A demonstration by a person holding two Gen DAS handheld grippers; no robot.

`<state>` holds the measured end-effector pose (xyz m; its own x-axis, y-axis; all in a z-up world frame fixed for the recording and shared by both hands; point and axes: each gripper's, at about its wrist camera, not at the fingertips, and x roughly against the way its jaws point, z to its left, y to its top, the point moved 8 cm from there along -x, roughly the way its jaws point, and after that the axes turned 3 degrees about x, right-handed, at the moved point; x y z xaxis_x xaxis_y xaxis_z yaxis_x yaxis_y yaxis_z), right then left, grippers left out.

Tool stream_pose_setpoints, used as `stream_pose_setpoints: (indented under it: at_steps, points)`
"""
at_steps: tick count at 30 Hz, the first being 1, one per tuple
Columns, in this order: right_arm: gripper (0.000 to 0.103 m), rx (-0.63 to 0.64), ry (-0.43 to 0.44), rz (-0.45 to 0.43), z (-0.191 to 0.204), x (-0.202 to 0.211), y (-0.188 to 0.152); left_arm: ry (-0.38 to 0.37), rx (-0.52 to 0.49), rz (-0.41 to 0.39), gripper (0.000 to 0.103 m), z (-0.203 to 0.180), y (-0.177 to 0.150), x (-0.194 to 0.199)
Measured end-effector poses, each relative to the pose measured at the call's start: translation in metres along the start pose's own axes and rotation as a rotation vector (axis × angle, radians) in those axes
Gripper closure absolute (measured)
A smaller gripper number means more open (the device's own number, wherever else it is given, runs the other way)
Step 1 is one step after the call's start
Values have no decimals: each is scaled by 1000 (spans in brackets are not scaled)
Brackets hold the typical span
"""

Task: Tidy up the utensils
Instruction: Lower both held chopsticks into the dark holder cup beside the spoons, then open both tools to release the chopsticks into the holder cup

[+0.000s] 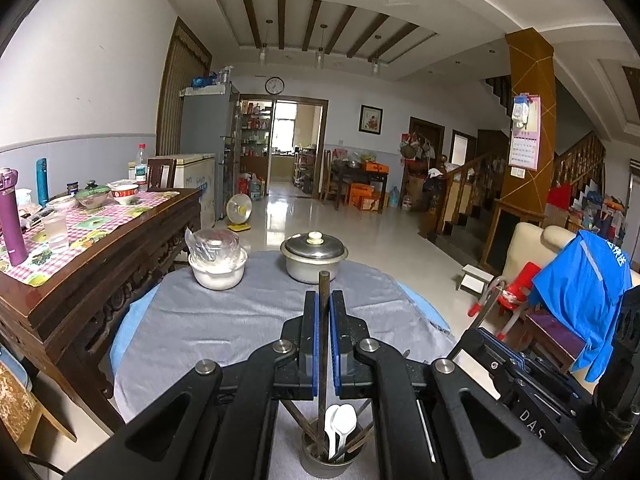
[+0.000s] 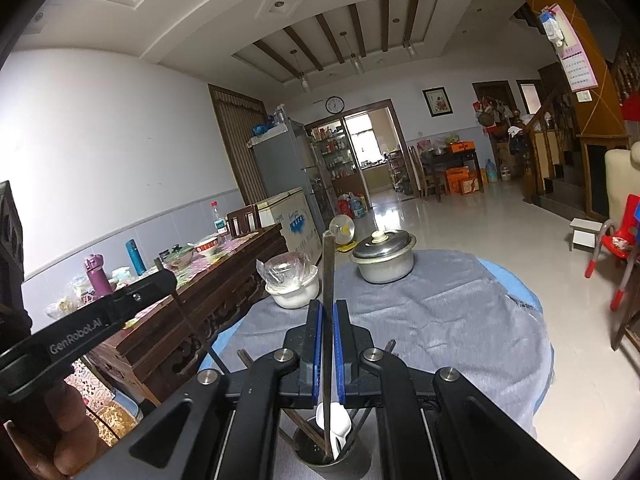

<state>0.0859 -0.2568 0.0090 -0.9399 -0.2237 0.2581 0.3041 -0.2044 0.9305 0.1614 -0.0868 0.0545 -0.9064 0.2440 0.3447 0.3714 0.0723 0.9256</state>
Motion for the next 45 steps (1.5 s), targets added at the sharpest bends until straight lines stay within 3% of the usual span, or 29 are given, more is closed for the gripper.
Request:
stream_pose_setpoints:
  at_steps: [45]
  points:
    - [97, 3, -11, 173, -1, -52, -59, 51, 50, 158, 98, 27, -55, -42]
